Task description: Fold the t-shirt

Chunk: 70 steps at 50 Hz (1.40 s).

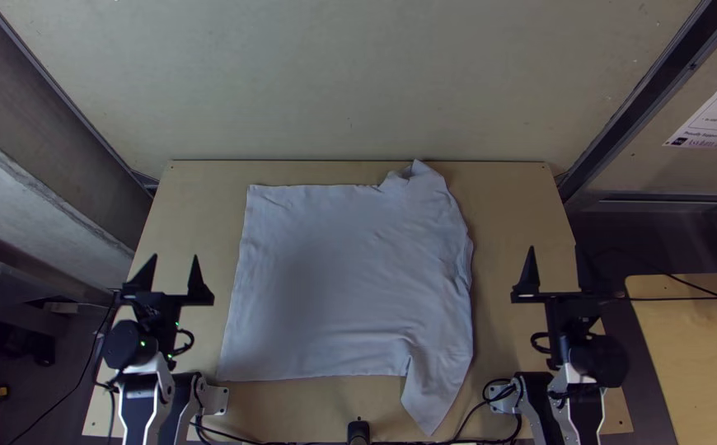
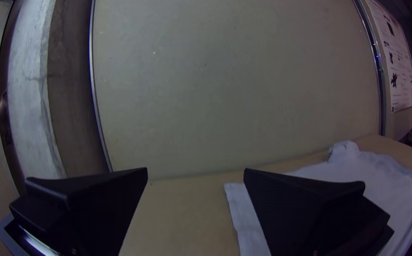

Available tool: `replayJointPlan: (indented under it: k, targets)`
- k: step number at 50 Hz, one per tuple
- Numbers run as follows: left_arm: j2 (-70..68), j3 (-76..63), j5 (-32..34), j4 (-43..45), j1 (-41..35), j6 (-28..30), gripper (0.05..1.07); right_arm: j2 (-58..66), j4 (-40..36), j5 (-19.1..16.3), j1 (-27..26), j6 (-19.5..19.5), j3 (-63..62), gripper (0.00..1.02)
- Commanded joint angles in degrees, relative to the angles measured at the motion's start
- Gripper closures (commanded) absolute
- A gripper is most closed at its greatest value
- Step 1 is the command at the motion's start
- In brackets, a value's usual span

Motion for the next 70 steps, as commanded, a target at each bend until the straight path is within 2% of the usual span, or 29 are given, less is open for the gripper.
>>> replayJointPlan:
  k: [1,18,27,34,40,44,58,70]
  targets:
    - [8.9,8.5,0.3,1.8,-0.3,0.0,0.10,6.7,2.8,0.6,1.0,0.8,5.5,0.04]
    - [31.4,30.4,0.1,-0.5,-0.3,-1.1,0.10,29.6,2.1,1.9,1.3,1.2,24.7,0.04]
    - [39.3,38.5,0.1,-5.2,-1.3,-1.9,0.10,40.5,-1.2,4.8,2.4,1.7,34.3,0.04]
    - [45.4,44.8,0.1,-9.5,-2.1,-3.9,0.10,49.7,-3.1,9.1,3.2,1.9,41.4,0.04]
    - [54.2,52.9,0.1,-17.3,-3.0,-4.9,0.10,57.9,-10.1,10.7,4.0,3.3,49.3,0.04]
    - [60.7,59.2,0.1,-22.5,-3.1,-6.5,0.10,63.1,-14.5,10.7,4.0,5.8,54.8,0.04]
    - [74.8,70.4,0.2,-26.5,-4.0,-11.9,0.10,76.8,-18.1,10.7,6.1,7.1,64.6,0.04]
    - [89.7,82.2,0.2,-36.3,-5.5,-12.6,0.11,88.0,-25.5,10.6,6.4,10.3,74.1,0.04]
